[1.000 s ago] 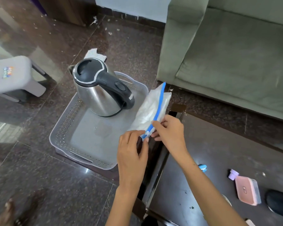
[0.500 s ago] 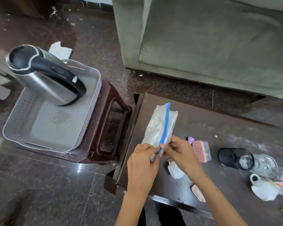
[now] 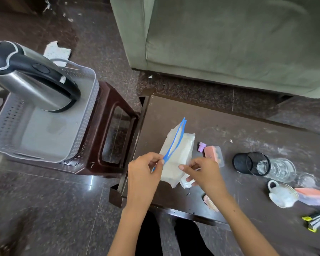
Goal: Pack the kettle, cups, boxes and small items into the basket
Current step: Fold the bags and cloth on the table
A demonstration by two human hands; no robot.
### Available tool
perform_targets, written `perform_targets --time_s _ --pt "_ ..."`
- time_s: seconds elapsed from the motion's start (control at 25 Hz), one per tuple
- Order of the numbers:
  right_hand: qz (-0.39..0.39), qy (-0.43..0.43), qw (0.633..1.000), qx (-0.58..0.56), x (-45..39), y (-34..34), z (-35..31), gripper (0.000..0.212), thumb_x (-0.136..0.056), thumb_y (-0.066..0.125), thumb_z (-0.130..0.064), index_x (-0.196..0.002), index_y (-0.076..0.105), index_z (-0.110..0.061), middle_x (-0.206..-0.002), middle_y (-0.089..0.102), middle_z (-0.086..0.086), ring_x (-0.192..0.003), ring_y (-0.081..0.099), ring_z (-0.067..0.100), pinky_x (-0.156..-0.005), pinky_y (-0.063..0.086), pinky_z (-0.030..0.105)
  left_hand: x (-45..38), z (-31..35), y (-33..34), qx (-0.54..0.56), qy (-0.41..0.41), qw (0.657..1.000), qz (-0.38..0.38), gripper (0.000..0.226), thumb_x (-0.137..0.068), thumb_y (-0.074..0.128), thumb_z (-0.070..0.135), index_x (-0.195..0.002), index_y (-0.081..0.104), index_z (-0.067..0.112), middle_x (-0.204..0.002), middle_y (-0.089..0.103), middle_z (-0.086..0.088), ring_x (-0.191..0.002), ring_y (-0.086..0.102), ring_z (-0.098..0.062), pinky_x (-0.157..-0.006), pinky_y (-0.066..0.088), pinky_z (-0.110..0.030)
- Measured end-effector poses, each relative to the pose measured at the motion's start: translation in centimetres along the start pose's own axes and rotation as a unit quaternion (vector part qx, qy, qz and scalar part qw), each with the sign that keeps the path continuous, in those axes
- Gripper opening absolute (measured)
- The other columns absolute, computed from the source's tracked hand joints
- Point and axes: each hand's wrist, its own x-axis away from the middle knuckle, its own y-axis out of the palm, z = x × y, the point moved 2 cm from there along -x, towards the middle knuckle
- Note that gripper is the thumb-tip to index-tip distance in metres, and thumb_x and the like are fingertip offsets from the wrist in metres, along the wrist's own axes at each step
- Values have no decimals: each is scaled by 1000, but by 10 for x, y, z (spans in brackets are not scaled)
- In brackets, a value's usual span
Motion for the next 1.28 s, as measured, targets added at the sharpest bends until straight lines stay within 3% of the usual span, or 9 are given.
perform_targets --time_s 0.12,0.24,0.4,0.64,0.8,0.88,1.04,1.2,1.28 --pt "77 -38 987 136 3 0 0 29 -75 76 -40 -73 62 -14 -68 64 -5 -60 62 14 -54 50 30 3 3 1 -5 3 1000 -11 17 -78 69 6 -80 73 23 -72 70 15 -64 61 -2 -62 49 -17" --pt "143 -202 951 187 13 1 -19 18 -78 74 -22 -92 63 -20 -91 62 -9 -71 51 3 -53 42 19 7 6 2 -5 12 1000 -24 17 -78 69 7 -80 73 23 -73 70 15 -66 60 -3 -62 46 -13" --pt "128 -361 895 228 17 6 -29 35 -73 75 -8 -103 64 -23 -110 61 -7 -76 57 7 -51 49 26 9 12 0 11 25 999 -41 17 -80 68 8 -82 74 24 -74 70 14 -70 63 -5 -64 50 -18" --pt "168 -412 867 224 18 3 -31 18 -76 74 -11 -89 68 -22 -102 66 -8 -90 58 9 -58 51 29 7 12 -6 61 9 997 -42 17 -81 70 8 -84 74 24 -75 71 17 -70 64 -2 -65 51 -17" --pt "88 -488 838 230 13 2 -38 8 -82 69 -11 -79 63 -15 -101 68 -6 -97 60 14 -86 45 19 6 13 -13 172 -20 981 -82 19 -77 75 6 -91 74 18 -84 74 8 -77 69 -8 -71 53 -18" --pt "56 -495 836 230 9 2 -42 11 -83 66 -7 -81 58 -15 -84 64 -4 -80 60 19 -78 50 30 5 11 -17 209 -34 973 -91 28 -67 82 6 -92 73 16 -85 74 2 -79 70 -13 -73 53 -18" --pt "65 -453 852 254 8 -2 -50 10 -84 62 -14 -78 57 -21 -74 61 -7 -62 57 17 -60 32 25 2 7 -24 188 -29 980 -64 24 -66 83 6 -84 73 18 -82 75 4 -77 71 -12 -72 54 -18" --pt "4 -438 882 172 9 -1 -51 12 -89 60 -23 -100 64 -26 -93 69 -10 -82 65 9 -71 45 19 2 7 -27 205 -16 977 -47 18 -76 75 6 -84 76 22 -80 76 7 -78 71 -10 -71 53 -18" --pt "-43 -446 884 132 8 5 -50 21 -92 58 -22 -111 67 -23 -103 70 -6 -93 66 11 -79 51 25 2 7 -26 206 -16 977 -48 12 -76 76 9 -82 77 19 -78 76 4 -77 72 -13 -71 55 -26"
